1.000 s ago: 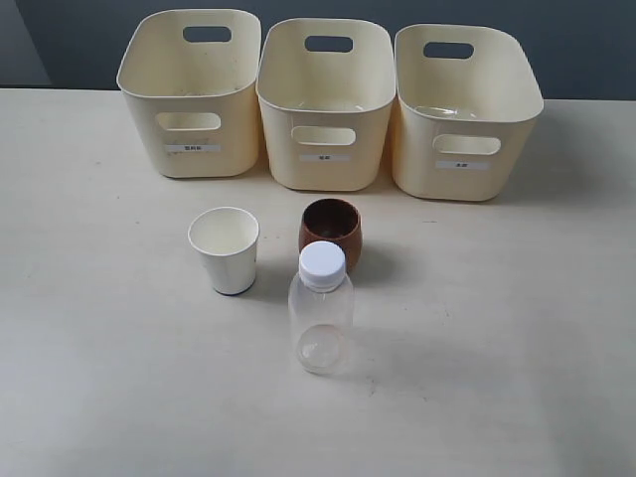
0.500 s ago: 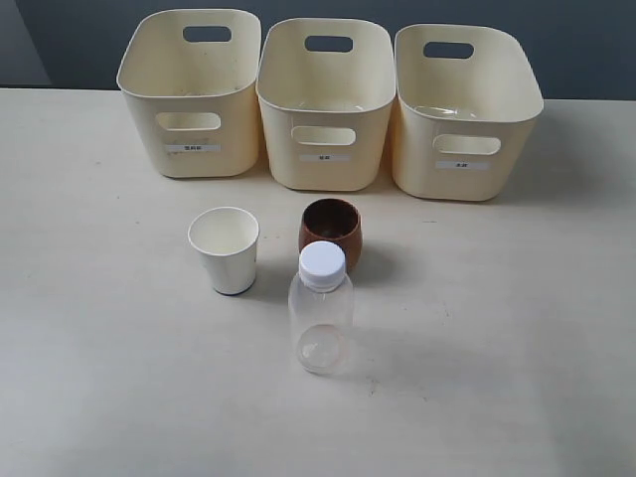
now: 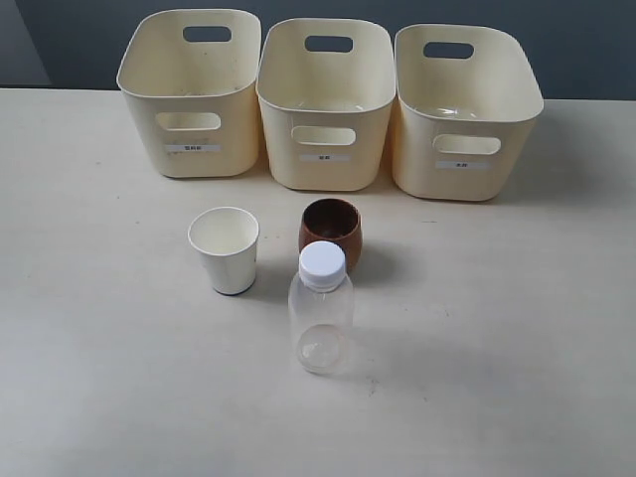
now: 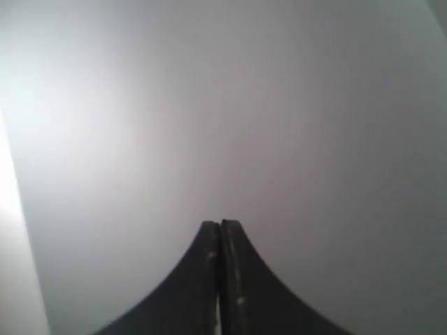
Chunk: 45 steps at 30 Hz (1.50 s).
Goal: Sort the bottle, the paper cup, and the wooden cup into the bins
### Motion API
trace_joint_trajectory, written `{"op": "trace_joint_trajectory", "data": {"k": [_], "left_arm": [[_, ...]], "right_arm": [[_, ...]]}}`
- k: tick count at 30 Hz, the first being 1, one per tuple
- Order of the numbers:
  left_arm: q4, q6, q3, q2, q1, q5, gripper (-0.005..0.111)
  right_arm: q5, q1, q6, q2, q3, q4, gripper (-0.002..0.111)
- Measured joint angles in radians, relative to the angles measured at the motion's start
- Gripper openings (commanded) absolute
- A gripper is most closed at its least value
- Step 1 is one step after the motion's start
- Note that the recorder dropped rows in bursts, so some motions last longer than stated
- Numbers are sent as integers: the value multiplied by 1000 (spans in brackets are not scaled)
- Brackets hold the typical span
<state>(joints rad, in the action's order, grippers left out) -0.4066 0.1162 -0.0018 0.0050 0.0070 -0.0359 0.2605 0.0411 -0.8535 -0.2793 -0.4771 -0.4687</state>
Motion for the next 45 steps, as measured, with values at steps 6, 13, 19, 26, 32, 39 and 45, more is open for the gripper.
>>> {"op": "trace_joint_trajectory", "data": {"k": [6, 13, 19, 26, 32, 39, 45], "left_arm": [[0, 0, 0, 0, 0, 0, 0], [0, 0, 0, 0, 0, 0, 0], [0, 0, 0, 0, 0, 0, 0], [0, 0, 0, 0, 0, 0, 0], [0, 0, 0, 0, 0, 0, 0], [0, 0, 0, 0, 0, 0, 0], [0, 0, 0, 0, 0, 0, 0]], "right_arm": [[347, 0, -516, -309, -196, -674, -1], [455, 0, -728, -594, -385, -1105, -1], [506, -66, -728, -718, -441, -1245, -1], [441, -328, -712, -813, -476, -1278, -1], [297, -486, -678, -878, -480, -1278, -1], [262, -505, -672, -935, -480, -1278, -1], [306, -505, -672, -979, -473, -1278, -1]]}}
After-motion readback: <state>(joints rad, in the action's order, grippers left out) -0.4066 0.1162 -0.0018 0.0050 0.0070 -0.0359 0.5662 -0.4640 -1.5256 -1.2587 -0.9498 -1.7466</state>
